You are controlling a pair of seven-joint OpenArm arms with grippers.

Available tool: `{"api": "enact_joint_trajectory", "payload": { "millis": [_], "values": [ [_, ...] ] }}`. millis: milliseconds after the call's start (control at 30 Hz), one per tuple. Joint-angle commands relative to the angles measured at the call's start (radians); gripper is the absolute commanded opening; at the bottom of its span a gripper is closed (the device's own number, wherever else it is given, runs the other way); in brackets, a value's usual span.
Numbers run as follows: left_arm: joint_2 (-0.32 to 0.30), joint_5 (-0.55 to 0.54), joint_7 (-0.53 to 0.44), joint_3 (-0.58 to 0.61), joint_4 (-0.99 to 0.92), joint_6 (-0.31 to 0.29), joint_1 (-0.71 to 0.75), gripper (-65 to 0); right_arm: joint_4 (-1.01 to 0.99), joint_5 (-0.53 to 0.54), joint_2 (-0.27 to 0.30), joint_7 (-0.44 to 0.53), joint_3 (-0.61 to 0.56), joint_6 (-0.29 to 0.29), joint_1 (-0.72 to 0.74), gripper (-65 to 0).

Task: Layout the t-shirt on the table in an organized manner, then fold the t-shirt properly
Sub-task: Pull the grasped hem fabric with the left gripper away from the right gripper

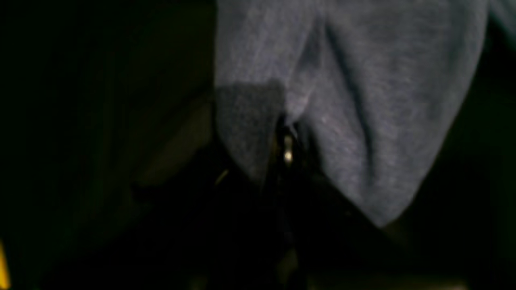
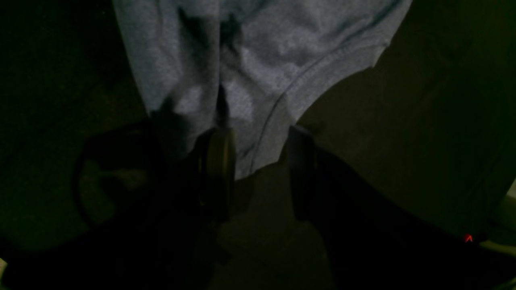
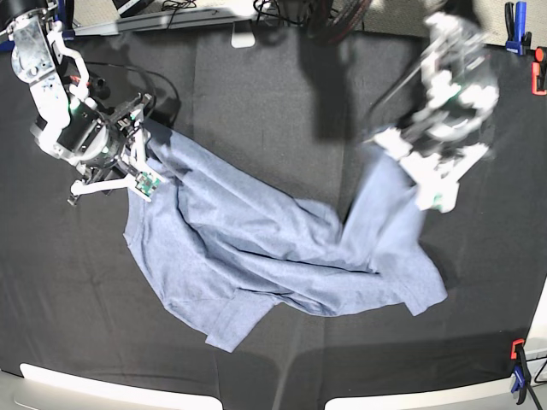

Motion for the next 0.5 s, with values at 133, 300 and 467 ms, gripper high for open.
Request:
{"api": "enact_joint_trajectory", "payload": {
  "millis": [133,300,467],
  "values": [
    [-0.146,-0.002,0.010,-0.017,0.055,0.078,0.043,-65.0,0.014,-0.008,0.016,0.009,0.010,-0.008,0.014,-43.5],
    [-0.244,-0.001,0.024,-0.081,0.055,0.116,0.060,-65.0,0.014,-0.008,0.016,0.009,0.010,-0.007,0.014,-43.5],
    [-0.261,0.023,0.013,-0.175,0.055,0.117,0.060,-65.0,0.014,-0.008,0.014,0.009,0.010,-0.008,0.014,-43.5]
  ]
}}
